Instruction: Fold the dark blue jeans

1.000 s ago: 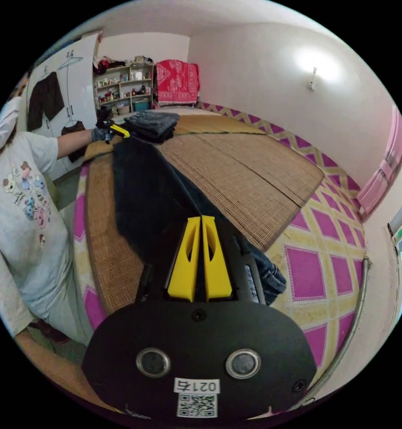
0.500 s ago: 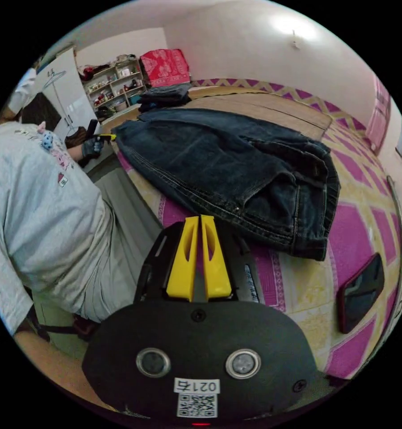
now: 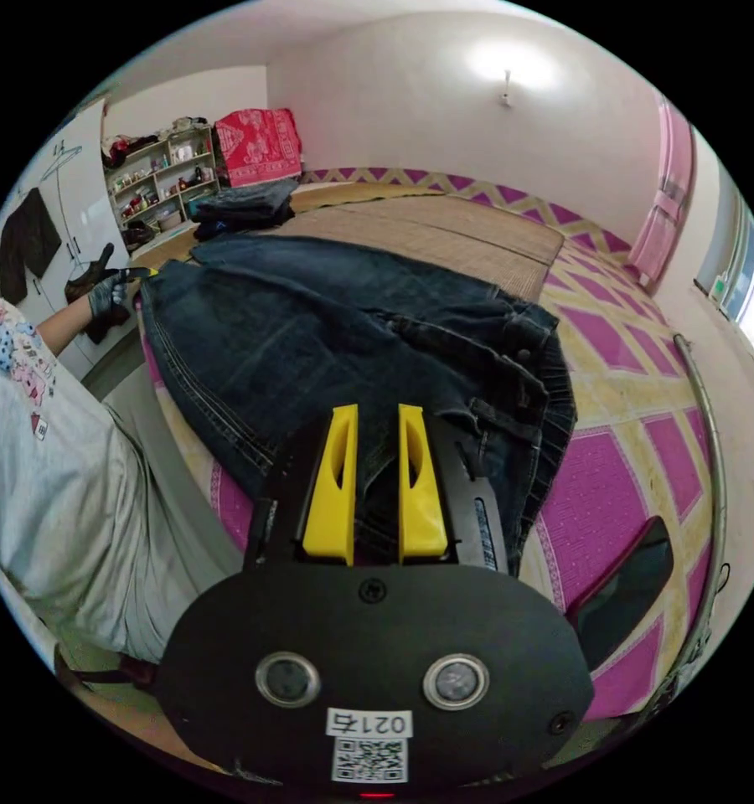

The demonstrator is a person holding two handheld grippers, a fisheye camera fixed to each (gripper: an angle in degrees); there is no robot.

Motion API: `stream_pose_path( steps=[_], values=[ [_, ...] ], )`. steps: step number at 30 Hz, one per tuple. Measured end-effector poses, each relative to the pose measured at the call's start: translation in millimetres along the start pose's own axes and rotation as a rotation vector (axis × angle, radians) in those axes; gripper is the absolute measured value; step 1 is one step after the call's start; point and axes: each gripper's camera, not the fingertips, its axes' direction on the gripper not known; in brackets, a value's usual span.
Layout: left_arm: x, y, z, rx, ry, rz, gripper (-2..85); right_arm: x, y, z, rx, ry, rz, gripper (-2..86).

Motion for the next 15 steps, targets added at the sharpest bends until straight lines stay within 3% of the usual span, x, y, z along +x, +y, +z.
stream_pose_path(
  steps=[2, 7, 11, 15],
  values=[
    [-1.2, -5.2, -9.5, -0.026, 0.001, 0.026, 0.2, 0.6, 0.0, 0.7, -0.004, -0.003, 0.002, 7.7],
    [-2.6, -15.2, -51.1, 0.111, 0.078, 0.093, -0.9, 4.7, 1.2, 1.9, -0.017, -0.024, 0.016, 7.5],
    [-27.0, 2.1, -26.7, -0.052, 0.059, 0.014, -0.9, 4.1, 1.8, 3.5, -0.027, -0.013, 0.015, 7.4],
    [-34.8, 19.6, -36.3, -0.01, 0.085, -0.004, -0.9, 4.7, 3.7, 3.6, -0.029, -0.006, 0.013, 7.3]
  ],
)
